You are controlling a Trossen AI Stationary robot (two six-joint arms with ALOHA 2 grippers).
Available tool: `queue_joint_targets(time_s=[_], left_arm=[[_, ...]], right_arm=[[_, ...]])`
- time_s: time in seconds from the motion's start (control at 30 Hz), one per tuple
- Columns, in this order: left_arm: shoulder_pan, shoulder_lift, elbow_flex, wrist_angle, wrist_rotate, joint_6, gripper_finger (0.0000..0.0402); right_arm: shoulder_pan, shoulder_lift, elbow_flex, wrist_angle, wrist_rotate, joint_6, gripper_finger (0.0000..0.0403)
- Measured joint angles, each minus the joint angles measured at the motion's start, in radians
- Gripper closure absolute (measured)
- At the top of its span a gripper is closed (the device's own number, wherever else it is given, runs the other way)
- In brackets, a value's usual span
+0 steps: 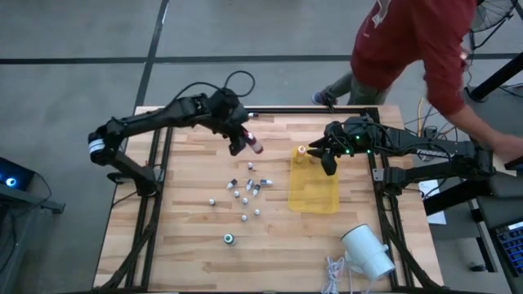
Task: Pick & Place food coloring
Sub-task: Put the big red food coloring bottle into the yellow bin
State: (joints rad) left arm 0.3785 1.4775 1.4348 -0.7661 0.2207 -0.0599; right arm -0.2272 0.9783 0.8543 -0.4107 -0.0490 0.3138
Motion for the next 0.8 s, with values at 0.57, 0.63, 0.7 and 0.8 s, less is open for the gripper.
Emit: queue_joint_targets(time_s=[0.57,0.63,0.7,0.8], left_arm=[[-0.055,0.176,0.198,0.005,0.032,0.065,0.0307],[-0.068,0.192,0.209,0.009,0.033,0.071,0.0307],[-0.082,0.206,0.216,0.007,0.034,0.082,0.0307],[-0.106,0.235,0.235,0.011,0.042,0.091,0.0307]], right_arm=[[0.000,-0.122,0.026,-0.136,0.000,-0.003,0.0275],[0.000,-0.154,0.030,-0.148,0.000,-0.002,0.0275],[0.000,-0.184,0.035,-0.159,0.015,-0.002,0.0275],[0.000,-0.227,0.040,-0.172,0.061,0.000,0.0275]])
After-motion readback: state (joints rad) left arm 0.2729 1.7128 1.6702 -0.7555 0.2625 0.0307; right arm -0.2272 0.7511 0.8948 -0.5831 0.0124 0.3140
